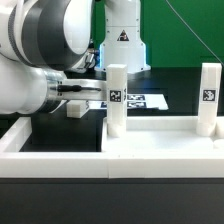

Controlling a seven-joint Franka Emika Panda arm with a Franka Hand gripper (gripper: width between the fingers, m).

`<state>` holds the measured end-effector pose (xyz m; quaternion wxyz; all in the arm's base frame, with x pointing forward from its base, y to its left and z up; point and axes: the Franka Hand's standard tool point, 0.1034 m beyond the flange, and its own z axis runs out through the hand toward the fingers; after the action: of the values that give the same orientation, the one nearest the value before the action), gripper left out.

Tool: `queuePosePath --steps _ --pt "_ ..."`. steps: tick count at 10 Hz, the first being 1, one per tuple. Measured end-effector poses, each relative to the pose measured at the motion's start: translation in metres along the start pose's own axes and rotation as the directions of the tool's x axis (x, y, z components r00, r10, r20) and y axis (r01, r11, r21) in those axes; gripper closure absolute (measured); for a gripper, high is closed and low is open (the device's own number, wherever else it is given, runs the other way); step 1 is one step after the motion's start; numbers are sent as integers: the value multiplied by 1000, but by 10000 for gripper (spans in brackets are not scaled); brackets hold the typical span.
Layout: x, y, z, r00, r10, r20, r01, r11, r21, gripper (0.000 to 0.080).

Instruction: Assemble desk

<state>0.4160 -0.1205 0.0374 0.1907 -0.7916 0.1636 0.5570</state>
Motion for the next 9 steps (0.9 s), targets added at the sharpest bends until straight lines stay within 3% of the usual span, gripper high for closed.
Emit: queuePosePath --steps 4,9 --pt "13 -1 8 999 8 -33 -10 999 -38 151" --pt "21 4 14 999 13 -43 -15 999 -40 151"
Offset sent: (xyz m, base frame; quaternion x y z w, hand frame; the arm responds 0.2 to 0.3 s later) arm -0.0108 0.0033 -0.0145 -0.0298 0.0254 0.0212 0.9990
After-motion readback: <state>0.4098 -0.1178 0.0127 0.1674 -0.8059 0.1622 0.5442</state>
